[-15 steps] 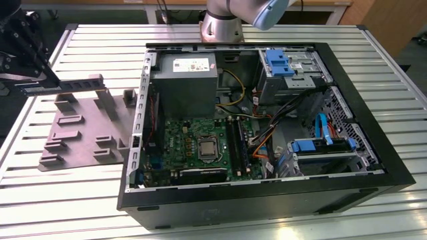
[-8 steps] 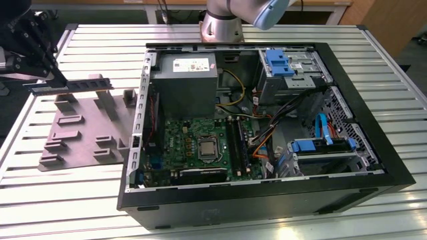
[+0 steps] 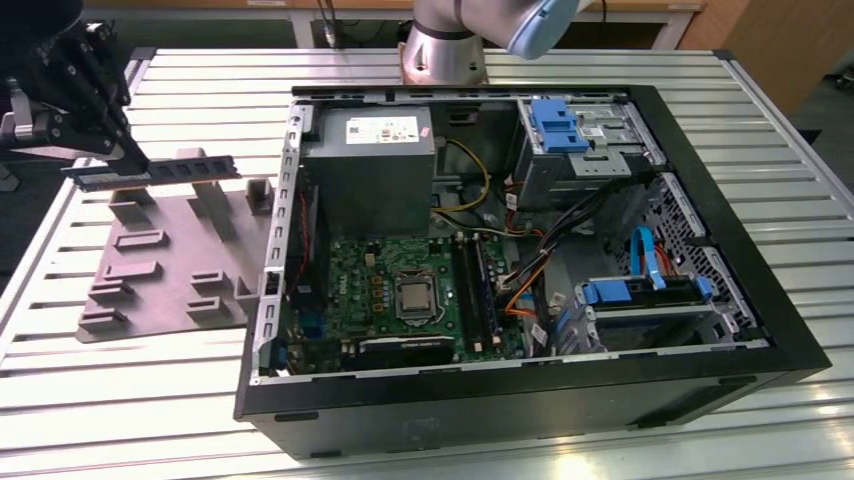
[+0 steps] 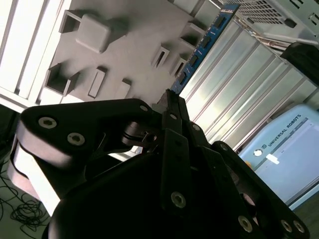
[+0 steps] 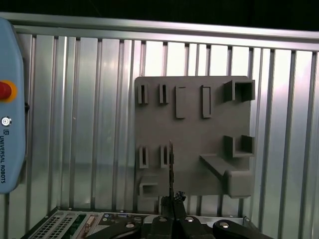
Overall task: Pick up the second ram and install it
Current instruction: 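Pick up the second ram and move it above second insertion slot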
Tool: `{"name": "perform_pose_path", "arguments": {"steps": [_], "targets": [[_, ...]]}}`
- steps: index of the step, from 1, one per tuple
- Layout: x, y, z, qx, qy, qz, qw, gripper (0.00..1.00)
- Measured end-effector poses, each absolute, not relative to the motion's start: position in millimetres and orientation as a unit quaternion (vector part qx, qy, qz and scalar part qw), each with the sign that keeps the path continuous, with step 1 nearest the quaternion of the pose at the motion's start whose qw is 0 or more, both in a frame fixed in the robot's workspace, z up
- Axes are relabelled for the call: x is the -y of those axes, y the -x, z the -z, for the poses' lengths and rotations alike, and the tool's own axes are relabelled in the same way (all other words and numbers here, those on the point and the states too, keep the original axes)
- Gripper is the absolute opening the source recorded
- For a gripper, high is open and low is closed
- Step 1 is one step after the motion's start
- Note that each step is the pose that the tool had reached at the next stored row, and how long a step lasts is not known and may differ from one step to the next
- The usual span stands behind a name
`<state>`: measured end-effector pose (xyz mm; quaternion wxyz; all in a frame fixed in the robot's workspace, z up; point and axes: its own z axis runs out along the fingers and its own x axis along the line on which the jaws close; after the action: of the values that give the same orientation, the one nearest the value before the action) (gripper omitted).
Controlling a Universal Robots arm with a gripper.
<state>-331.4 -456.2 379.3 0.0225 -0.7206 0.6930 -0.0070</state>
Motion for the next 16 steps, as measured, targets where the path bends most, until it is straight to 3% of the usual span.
{"name": "perform_pose_path", "arguments": {"steps": [16], "targets": [[456.2,309.5,-379.3,-0.693,0.721,0.007,0.023,0.12]]}}
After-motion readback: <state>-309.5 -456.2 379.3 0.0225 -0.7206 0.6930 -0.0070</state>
